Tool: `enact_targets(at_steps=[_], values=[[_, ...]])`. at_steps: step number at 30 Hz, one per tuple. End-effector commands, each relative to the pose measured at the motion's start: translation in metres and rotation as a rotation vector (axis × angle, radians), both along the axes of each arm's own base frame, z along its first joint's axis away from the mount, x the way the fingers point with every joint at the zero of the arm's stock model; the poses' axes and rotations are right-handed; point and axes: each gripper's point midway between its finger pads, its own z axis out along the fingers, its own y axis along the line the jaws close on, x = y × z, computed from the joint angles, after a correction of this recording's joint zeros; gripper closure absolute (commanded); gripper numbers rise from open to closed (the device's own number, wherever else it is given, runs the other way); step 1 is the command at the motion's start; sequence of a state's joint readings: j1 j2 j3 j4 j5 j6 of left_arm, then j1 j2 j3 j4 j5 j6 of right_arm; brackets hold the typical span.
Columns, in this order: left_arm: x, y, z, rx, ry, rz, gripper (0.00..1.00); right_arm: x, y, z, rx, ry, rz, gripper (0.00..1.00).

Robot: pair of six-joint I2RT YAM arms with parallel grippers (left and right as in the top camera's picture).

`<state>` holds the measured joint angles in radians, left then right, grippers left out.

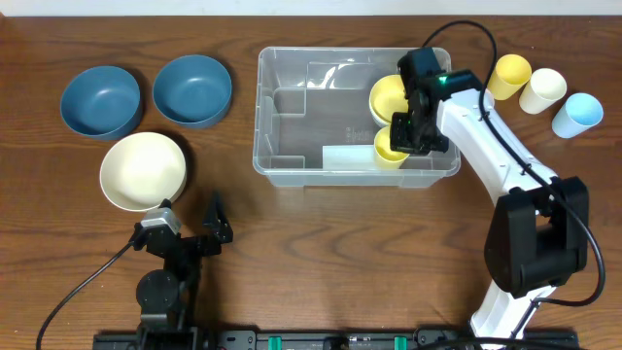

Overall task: Pack container
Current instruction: 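Lower the yellow cup into the container and open the right gripper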

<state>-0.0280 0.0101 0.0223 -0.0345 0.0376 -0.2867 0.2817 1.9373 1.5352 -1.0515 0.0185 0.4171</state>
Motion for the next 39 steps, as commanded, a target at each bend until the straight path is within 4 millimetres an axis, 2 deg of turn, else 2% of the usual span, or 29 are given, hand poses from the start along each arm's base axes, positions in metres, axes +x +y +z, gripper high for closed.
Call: enact_targets(at_steps=[1,6,7,10,11,13,20,28,39], values=[[-0.001,0.005,-0.017,0.022,0.05,0.026,0.02,-0.007,0.004,-0.012,-0.011,0.02,0.001,0.99],[-0.001,0.005,-0.017,0.022,0.05,0.026,0.02,-0.004,0.005,-0.014,-0.008,0.009,0.002,0.99],[-0.001,0.005,-0.017,0.022,0.05,0.026,0.02,-0.004,0.005,-0.013,-0.006,0.007,0.002,0.96],[-0.001,0.005,-0.017,0.022,0.05,0.026,0.02,-0.003,0.008,-0.013,0.001,0.004,0.019,0.61],[-0.001,0.005,-0.017,0.022,0.05,0.026,0.02,-0.003,0.008,-0.013,0.0,0.003,0.028,0.55],[-0.001,0.005,-0.017,0.022,0.05,0.026,0.02,-0.002,0.009,-0.013,0.003,0.0,0.037,0.5],[-0.001,0.005,-0.017,0.022,0.05,0.026,0.02,0.002,0.019,-0.011,0.052,-0.014,0.085,0.51],[-0.001,0.005,-0.017,0.022,0.05,0.026,0.02,0.016,0.028,0.023,0.095,-0.069,0.1,0.55],[-0.001,0.005,-0.017,0.022,0.05,0.026,0.02,0.019,0.027,0.044,0.09,-0.088,0.113,0.56]])
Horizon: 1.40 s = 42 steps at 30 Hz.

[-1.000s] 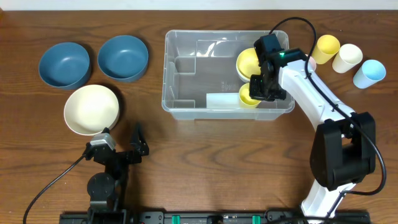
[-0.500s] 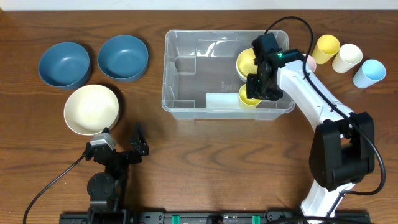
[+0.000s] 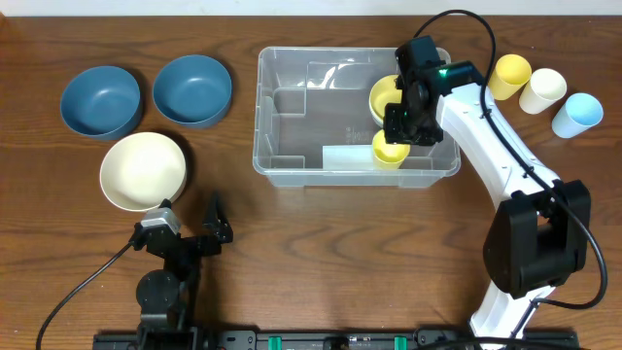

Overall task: Pack container
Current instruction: 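Lower the yellow cup into the container and open the right gripper, then move the right gripper to the light-blue cup and grasp its rim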

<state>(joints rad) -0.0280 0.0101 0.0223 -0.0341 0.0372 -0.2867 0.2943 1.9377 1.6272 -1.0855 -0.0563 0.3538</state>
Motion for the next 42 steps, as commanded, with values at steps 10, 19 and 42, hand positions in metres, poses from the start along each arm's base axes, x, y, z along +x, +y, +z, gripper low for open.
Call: enact_targets(at_steps=[10,19,42], values=[[-0.001,0.005,-0.017,0.022,0.05,0.025,0.02,0.004,-0.004,0.02,-0.035,-0.038,0.018,0.57],[-0.001,0.005,-0.017,0.022,0.05,0.026,0.02,0.019,-0.026,0.078,-0.005,-0.18,-0.046,0.55],[-0.001,0.005,-0.017,0.022,0.05,0.026,0.02,0.016,-0.336,0.078,-0.108,-0.266,-0.846,0.53]])
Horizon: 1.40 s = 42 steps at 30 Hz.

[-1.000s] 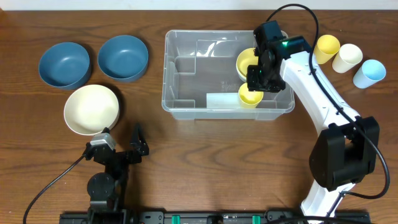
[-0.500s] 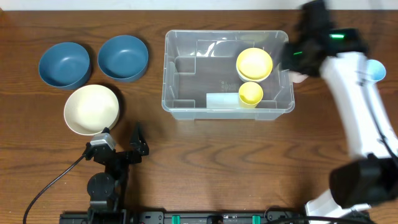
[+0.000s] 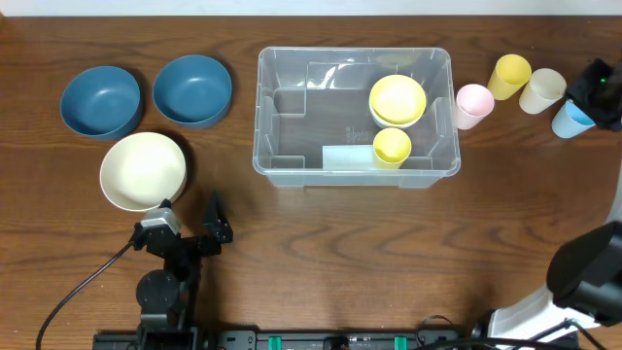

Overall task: Pack container
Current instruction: 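Move the right gripper to the light-blue cup and grasp its rim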

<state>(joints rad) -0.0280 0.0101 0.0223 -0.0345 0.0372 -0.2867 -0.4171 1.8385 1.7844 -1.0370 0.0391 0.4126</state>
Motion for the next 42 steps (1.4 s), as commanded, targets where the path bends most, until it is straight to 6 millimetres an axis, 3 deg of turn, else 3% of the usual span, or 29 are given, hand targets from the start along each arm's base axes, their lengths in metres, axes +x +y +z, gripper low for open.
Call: enact_targets(at_steps=[1,7,15,19,24,32,40,42], values=[[-0.001,0.005,-0.017,0.022,0.05,0.025,0.02,-0.007,-0.026,-0.025,0.013,0.05,-0.071,0.53],[-0.001,0.005,-0.017,0.022,0.05,0.025,0.02,-0.018,-0.064,-0.067,0.047,0.12,-0.142,0.54],[-0.001,0.005,-0.017,0.022,0.05,0.025,0.02,-0.017,-0.089,-0.106,0.065,0.147,-0.171,0.55],[-0.001,0.005,-0.017,0.022,0.05,0.026,0.02,-0.007,-0.093,-0.114,0.06,0.126,-0.144,0.55],[-0.001,0.005,-0.017,0.022,0.05,0.025,0.02,0.012,-0.093,-0.11,0.062,0.051,-0.105,0.55],[-0.001,0.005,-0.017,0.022,0.05,0.026,0.02,0.025,-0.099,-0.11,0.035,0.006,-0.099,0.55],[-0.001,0.005,-0.017,0.022,0.05,0.025,0.02,0.026,-0.094,-0.142,0.066,0.058,-0.091,0.59],[-0.001,0.005,-0.017,0.022,0.05,0.025,0.02,0.026,-0.091,-0.149,0.075,0.074,-0.086,0.64]])
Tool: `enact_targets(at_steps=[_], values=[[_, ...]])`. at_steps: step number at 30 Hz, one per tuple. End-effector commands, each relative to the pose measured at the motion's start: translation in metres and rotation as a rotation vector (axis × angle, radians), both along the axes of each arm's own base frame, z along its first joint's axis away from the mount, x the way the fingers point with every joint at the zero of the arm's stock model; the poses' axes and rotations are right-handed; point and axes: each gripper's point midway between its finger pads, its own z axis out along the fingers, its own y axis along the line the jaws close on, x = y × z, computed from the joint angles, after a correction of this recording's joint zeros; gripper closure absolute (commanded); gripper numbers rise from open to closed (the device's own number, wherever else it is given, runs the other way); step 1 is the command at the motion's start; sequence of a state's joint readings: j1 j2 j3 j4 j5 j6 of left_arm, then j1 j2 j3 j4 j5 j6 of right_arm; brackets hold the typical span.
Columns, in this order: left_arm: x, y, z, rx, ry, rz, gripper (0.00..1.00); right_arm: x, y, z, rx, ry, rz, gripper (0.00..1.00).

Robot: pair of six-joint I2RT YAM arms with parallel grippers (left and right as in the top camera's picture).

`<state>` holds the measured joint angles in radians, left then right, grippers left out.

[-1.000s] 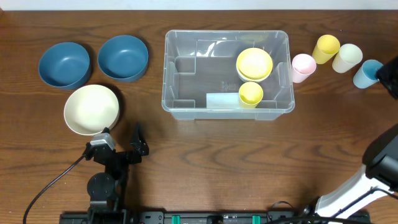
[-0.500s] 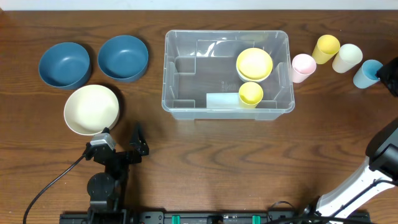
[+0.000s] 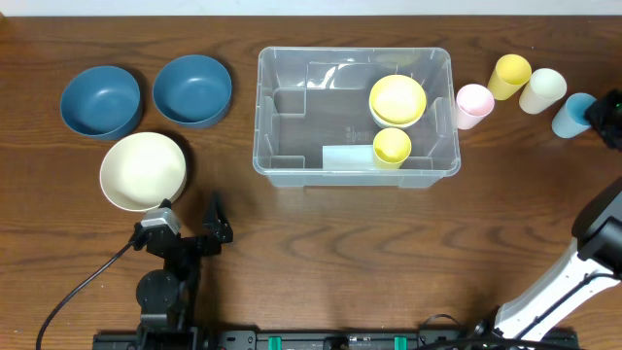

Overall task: Pack container
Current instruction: 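Move the right gripper to the light-blue cup and grasp its rim, then carry the light-blue cup and drop it into the yellow cup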

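Note:
The clear plastic container (image 3: 292,117) stands at the table's middle. Inside it, on the right, a yellow bowl (image 3: 397,99) sits behind a small yellow cup (image 3: 392,146). Right of the container stand a pink cup (image 3: 473,104), a yellow cup (image 3: 510,74), a cream cup (image 3: 541,89) and a light blue cup (image 3: 573,114). My right gripper (image 3: 612,117) is at the frame's right edge, just right of the blue cup, mostly cut off. Near the front left, my left gripper (image 3: 218,219) rests low over the table with nothing in it.
Two dark blue bowls (image 3: 100,100) (image 3: 192,89) stand at the back left, and a cream bowl (image 3: 143,171) stands in front of them. A pale flat label (image 3: 345,157) lies at the container's front wall. The left arm's base (image 3: 160,292) is at the front edge.
My right gripper was behind and right of the blue cup; now it is lower in the frame, directly right of that cup. The cups, bowls and left arm have not moved.
My right gripper was inside the container on the small yellow cup beside the yellow bowl. Then it stood slightly further back over that cup. By the last earlier moment it was out at the far right by the cups, with the small yellow cup left standing in the container.

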<state>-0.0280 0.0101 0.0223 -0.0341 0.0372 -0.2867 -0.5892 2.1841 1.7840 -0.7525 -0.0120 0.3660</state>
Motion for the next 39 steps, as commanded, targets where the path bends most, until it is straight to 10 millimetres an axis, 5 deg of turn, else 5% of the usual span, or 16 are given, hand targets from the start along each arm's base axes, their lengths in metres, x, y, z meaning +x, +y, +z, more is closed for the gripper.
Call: enact_targets(at_steps=[1,5,12,18,22,28,32,39], values=[[-0.001,0.005,-0.017,0.022,0.05,0.025,0.02,0.002,0.008,-0.018,0.026,0.032,0.023,0.7],[-0.001,0.005,-0.017,0.022,0.05,0.025,0.02,0.002,0.008,-0.014,0.021,0.025,0.023,0.99],[-0.001,0.005,-0.017,0.022,0.05,0.025,0.02,-0.008,0.009,0.017,0.0,0.016,0.001,0.99],[-0.001,0.005,-0.017,0.022,0.05,0.025,0.02,-0.009,0.036,0.096,0.052,-0.149,0.021,0.99],[-0.001,0.005,-0.017,0.022,0.05,0.025,0.02,-0.005,0.086,0.154,0.125,-0.286,0.138,0.99],[-0.001,0.005,-0.017,0.022,0.05,0.025,0.02,-0.008,0.208,0.205,0.191,-0.338,0.46,0.99],[-0.001,0.005,-0.017,0.022,0.05,0.025,0.02,-0.014,0.288,0.2,0.191,-0.262,0.651,0.99],[-0.001,0.005,-0.017,0.022,0.05,0.025,0.02,-0.026,0.375,0.165,0.101,-0.105,0.837,0.99]])
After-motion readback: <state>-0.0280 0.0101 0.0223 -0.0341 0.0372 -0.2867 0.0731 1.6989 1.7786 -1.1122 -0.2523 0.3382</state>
